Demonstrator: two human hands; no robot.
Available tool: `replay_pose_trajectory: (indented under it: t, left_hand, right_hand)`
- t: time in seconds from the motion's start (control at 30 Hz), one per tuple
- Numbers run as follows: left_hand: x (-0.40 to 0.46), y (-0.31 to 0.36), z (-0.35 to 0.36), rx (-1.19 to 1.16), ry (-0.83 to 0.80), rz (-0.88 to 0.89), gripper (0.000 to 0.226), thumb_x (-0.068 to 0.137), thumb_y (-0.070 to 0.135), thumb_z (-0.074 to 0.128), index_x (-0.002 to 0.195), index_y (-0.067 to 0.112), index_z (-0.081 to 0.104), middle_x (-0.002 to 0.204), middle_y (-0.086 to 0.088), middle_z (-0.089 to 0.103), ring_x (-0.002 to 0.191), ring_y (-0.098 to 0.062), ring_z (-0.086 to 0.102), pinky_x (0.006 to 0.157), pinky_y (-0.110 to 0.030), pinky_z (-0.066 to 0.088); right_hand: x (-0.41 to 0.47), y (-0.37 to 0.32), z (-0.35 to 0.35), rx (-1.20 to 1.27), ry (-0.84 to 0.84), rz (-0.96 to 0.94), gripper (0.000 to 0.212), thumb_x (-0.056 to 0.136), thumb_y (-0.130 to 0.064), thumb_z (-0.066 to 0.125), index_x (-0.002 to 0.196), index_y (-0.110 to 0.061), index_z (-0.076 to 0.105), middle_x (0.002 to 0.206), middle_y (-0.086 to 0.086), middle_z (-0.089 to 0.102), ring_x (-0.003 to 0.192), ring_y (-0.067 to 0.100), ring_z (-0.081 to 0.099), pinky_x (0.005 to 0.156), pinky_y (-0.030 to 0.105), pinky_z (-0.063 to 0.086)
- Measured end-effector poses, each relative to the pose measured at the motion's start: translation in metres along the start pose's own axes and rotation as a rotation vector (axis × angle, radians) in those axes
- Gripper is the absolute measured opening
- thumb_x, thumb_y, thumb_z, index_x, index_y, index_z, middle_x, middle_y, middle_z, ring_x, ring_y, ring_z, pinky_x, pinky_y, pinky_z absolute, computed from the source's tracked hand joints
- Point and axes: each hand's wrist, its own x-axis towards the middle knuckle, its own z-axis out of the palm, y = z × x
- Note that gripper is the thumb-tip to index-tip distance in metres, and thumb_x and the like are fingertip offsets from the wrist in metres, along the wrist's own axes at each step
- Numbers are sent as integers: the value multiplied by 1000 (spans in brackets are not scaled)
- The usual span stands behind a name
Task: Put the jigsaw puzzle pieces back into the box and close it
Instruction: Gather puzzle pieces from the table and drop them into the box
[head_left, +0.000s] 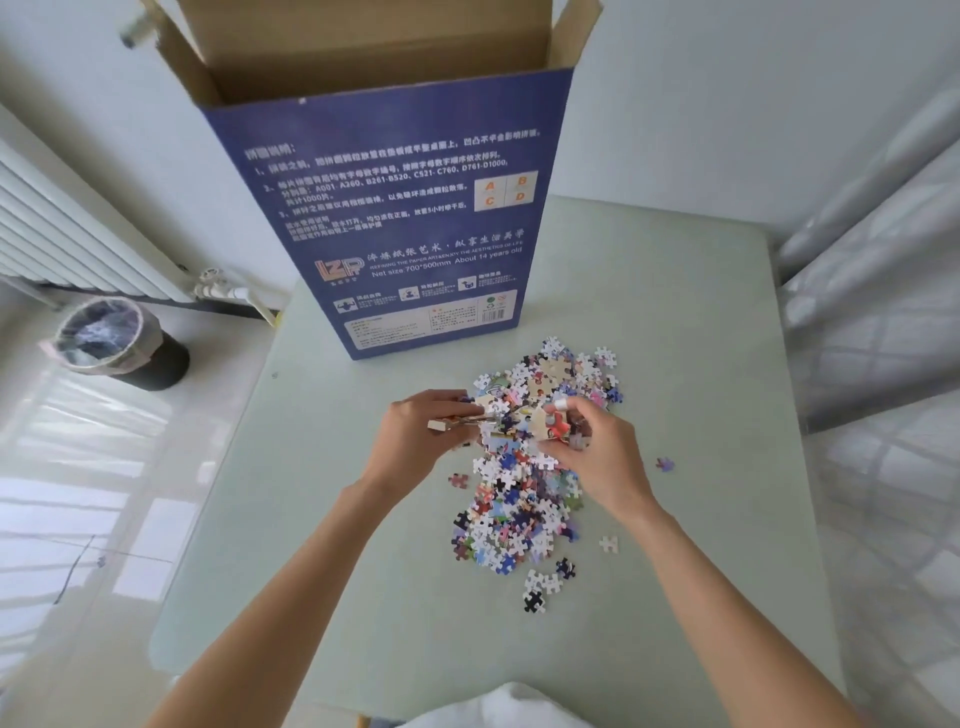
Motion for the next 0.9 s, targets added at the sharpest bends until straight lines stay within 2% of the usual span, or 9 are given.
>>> replay_pose_trajectory:
  t: [0.07,0.13,0.27,0.4,0.5,0.6,0.77,0.83,0.9]
  left_hand:
    - [9,25,-30,-22,52,111,25,77,18,74,100,28,73,113,4,66,83,-3,63,74,-17,53]
    - [20,55,-66,-20,128,239,26,78,17,73,101,28,71,114,5,65,83,-1,63,73,-14,52]
    - [54,110,-142,86,326,481,27,79,13,72,105,19,70,118,4,61,90,3,61,79,-5,47]
    - [103,139,-205,81,475,573,26,80,13,72,106,15,71,118,4,61,95,2,61,80,-8,47]
    - [136,136,-228,182,453,556,24,79,12,72,102,18,73,118,1,63,80,-6,63,77,-12,50]
    - [148,125,-236,358,378,569,23,79,12,72,100,22,74,118,-2,63,87,-11,64,80,-19,50]
    - [145,122,-238,529,402,699,24,79,7,71,96,23,75,112,-3,57,77,-13,60,66,-23,46]
    - [146,117,-237,584,332,659,25,78,8,71,96,25,75,110,-2,58,76,-15,59,67,-25,47]
    - [147,111,-238,575,252,551,21,80,16,71,97,27,74,107,2,59,76,-13,59,72,-26,47]
  right_hand:
    - [12,-33,-21,15,-18,-93,37,70,-14,78,104,-18,63,88,-16,65,79,2,64,74,7,46]
    - [27,-70,-43,11,-17,-191,37,69,-14,80,103,-18,63,87,-14,65,79,-1,63,71,3,41]
    - [64,-147,-82,4,52,-403,39,70,-18,80,104,-19,62,92,-8,68,80,6,64,73,11,48]
    - [100,-214,-111,34,132,-549,35,70,-17,81,99,-19,62,88,-12,64,75,3,60,69,12,47]
    - [130,-251,-122,33,171,-602,38,68,-16,81,101,-13,63,89,-13,63,79,6,60,75,16,49]
    - [155,-280,-123,8,194,-668,35,69,-16,81,98,-15,63,86,-14,60,77,5,58,75,14,49]
    - [184,-302,-105,-67,117,-771,35,70,-13,79,101,-14,63,90,-9,63,77,10,59,72,16,48]
    - [190,-299,-97,-116,62,-794,35,71,-10,78,103,-11,63,91,-12,62,80,7,59,71,11,46]
    - [196,-294,-90,-154,34,-822,35,71,-9,78,103,-10,64,94,-7,65,84,7,60,76,16,49]
